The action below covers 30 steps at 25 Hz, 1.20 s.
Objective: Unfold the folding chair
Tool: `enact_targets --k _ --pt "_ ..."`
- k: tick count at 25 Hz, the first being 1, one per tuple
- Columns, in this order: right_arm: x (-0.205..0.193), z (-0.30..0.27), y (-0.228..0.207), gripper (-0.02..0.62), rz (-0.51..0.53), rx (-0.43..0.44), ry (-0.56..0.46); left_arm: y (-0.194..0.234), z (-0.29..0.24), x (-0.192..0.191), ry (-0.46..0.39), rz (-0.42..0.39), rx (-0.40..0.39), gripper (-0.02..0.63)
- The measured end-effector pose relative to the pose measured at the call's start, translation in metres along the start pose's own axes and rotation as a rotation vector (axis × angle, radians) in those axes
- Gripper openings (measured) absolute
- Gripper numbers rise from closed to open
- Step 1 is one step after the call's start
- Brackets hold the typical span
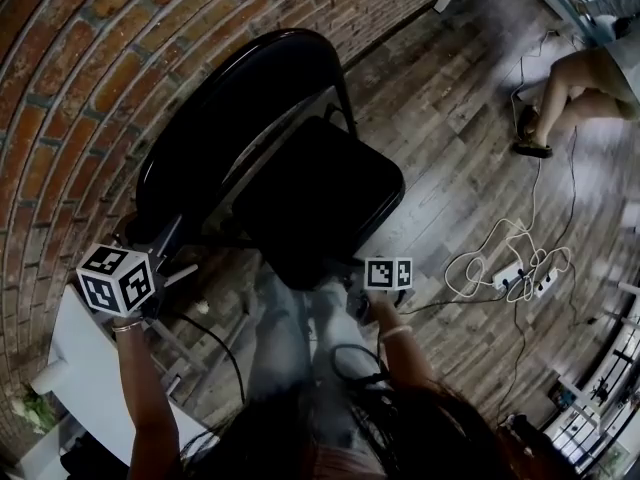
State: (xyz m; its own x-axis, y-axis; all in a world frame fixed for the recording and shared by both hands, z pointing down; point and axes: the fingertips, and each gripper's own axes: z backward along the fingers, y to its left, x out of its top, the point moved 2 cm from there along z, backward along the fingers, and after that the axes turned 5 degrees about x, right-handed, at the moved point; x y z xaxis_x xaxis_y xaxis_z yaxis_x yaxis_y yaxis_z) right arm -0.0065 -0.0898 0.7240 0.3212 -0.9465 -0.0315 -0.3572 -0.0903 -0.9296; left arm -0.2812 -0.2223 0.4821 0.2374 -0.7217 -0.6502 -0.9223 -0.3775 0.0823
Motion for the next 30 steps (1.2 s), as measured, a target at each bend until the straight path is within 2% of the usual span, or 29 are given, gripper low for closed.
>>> enact_targets --k 23,30 --pt "-0.015 0.017 -0.037 0.225 -0.009 0.031 0.026 -0.023 -0.002 -0.014 -0.041 -0.008 -0.004 0.169" --pt "-0.023 0.023 -0.052 0.230 -0.017 0.034 0.034 -0.032 -0.002 -0.021 -0.054 0.006 -0.040 0.166"
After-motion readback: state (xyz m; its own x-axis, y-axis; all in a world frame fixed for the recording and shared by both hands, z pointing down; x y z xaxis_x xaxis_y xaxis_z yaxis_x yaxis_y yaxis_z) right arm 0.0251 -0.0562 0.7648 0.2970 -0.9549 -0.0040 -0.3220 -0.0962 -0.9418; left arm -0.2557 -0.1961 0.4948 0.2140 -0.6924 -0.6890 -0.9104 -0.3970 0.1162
